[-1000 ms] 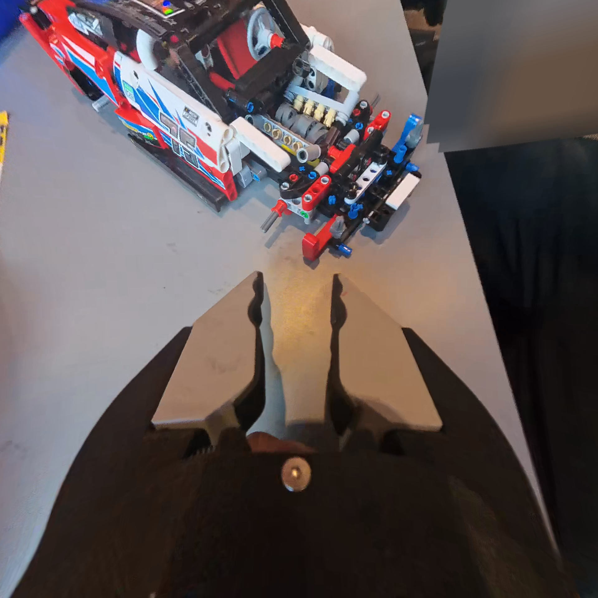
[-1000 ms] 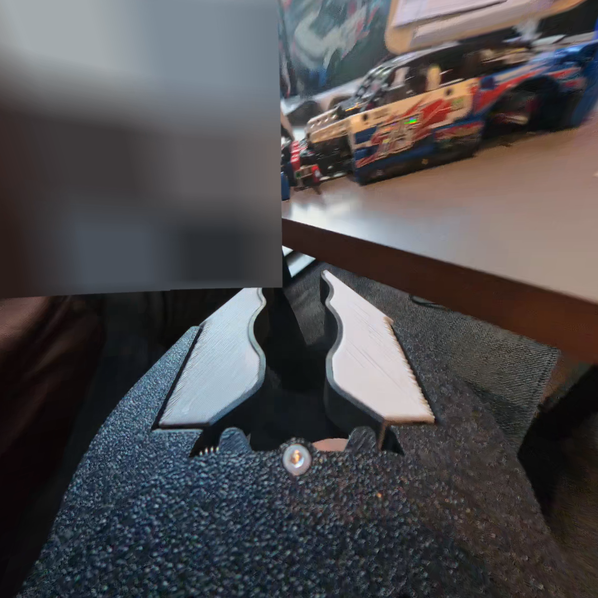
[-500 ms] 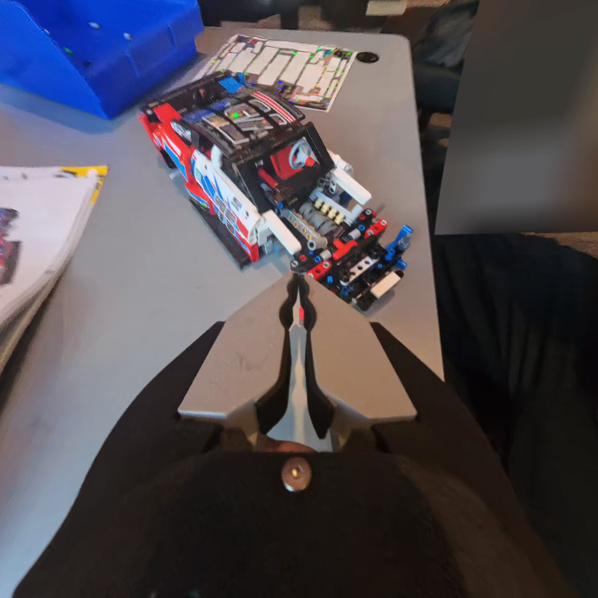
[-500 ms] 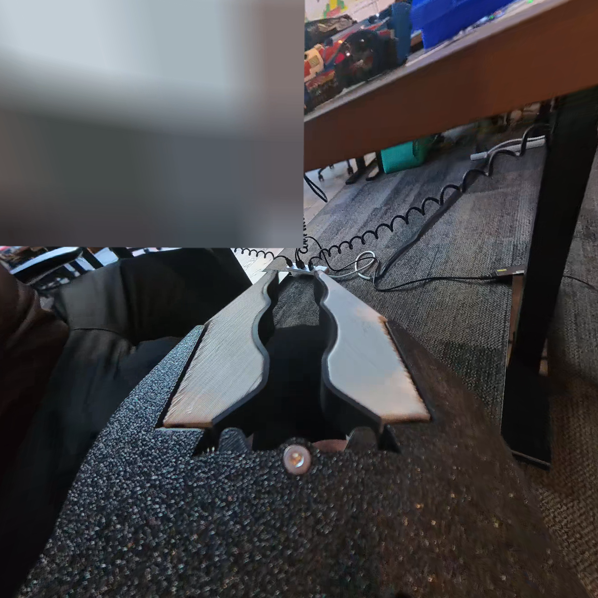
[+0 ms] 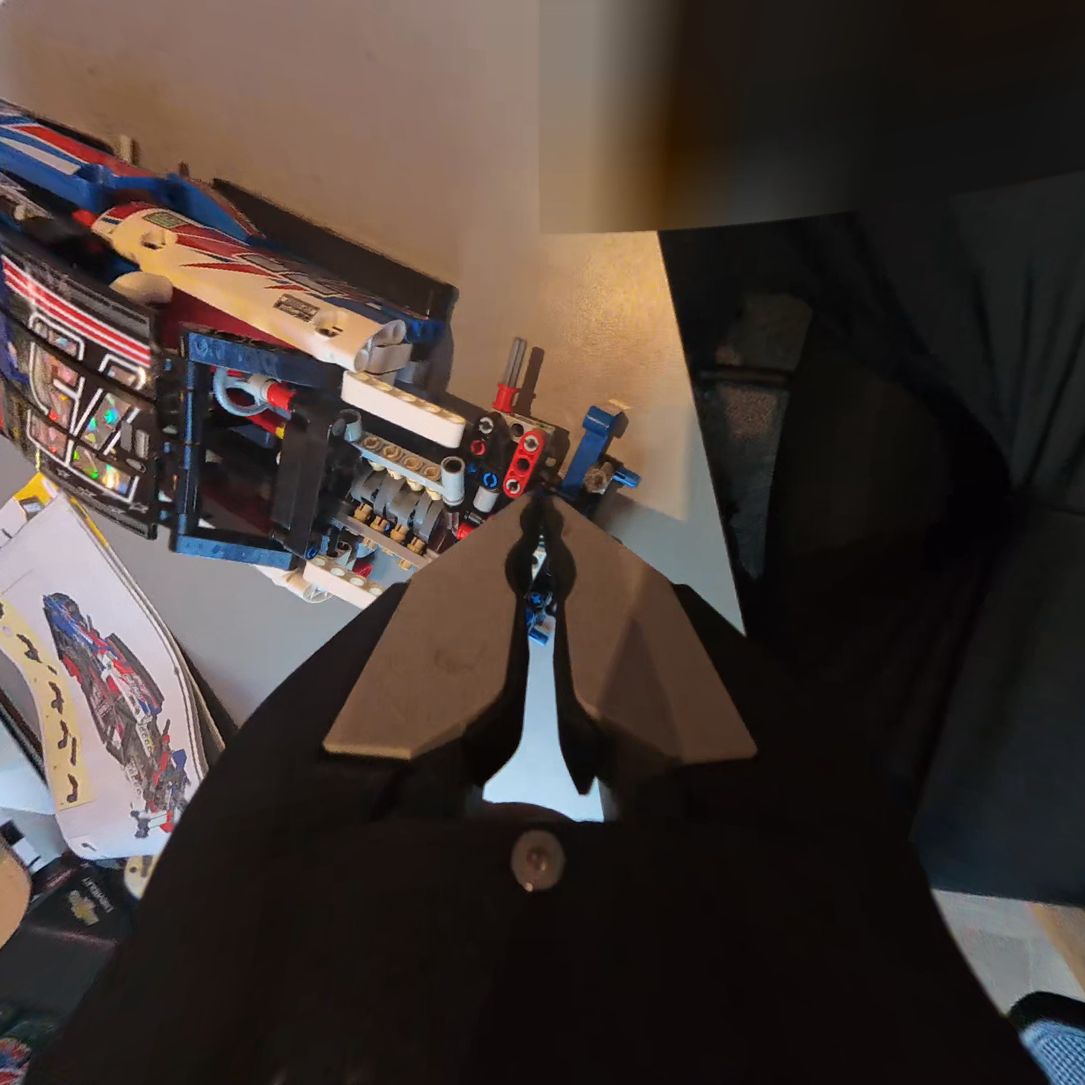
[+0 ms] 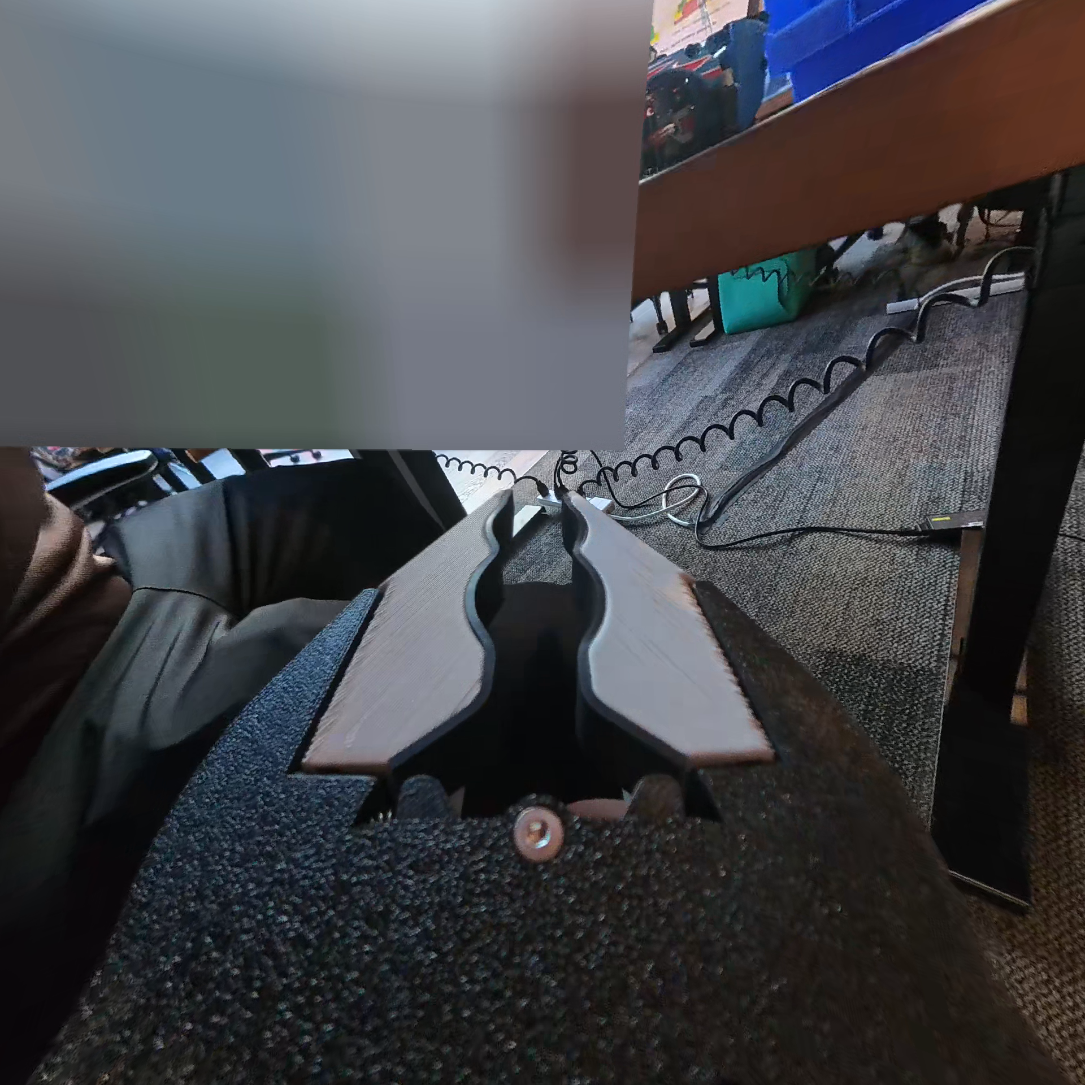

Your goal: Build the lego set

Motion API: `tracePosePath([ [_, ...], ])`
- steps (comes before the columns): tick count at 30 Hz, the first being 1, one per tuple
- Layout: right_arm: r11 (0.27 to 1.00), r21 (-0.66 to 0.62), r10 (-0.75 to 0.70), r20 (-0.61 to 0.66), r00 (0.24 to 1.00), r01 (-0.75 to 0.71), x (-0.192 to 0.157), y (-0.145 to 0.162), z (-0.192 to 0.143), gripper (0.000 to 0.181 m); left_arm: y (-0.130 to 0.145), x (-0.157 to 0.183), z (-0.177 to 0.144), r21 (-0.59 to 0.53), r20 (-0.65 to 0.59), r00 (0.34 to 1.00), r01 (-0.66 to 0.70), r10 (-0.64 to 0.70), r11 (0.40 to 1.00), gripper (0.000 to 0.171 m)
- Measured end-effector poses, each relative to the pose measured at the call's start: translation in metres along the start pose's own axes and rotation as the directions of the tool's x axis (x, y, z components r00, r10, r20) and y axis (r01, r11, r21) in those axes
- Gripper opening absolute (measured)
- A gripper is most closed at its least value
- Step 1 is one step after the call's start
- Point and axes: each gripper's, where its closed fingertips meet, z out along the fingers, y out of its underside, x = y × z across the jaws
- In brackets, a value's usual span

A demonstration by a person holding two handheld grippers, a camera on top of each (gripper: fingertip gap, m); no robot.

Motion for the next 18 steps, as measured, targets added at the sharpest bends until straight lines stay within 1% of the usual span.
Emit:
tracePosePath([
  [4, 1.0, 0.007, 0.018, -0.006, 1.0, -0.018, 0.003, 0.001, -0.005, 0.015, 0.001, -0.002, 0.003, -0.055, 0.039, 0.998, -0.054, 0.056, 0.997, 0.0],
  [10, 1.0, 0.0, -0.012, -0.003, 1.0, 0.012, 0.0, -0.002, -0.005, 0.013, 0.002, -0.003, 0.004, -0.067, 0.058, 0.997, -0.05, 0.054, 0.997, 0.0],
  [13, 1.0, 0.004, -0.022, 0.011, 1.0, 0.022, -0.003, -0.006, -0.003, 0.012, 0.003, -0.003, 0.004, -0.081, 0.079, 0.993, -0.081, 0.087, 0.993, 0.0],
  [16, 1.0, 0.003, -0.03, 0.029, 0.999, 0.03, -0.008, -0.009, 0.0, 0.012, 0.003, -0.003, 0.004, -0.066, 0.083, 0.994, -0.069, 0.075, 0.995, 0.0],
  [18, 0.999, -0.006, -0.037, 0.061, 0.997, 0.037, -0.016, -0.014, 0.005, 0.014, 0.001, -0.002, 0.004, -0.014, 0.069, 0.998, -0.012, 0.013, 1.0, 0.0],
])
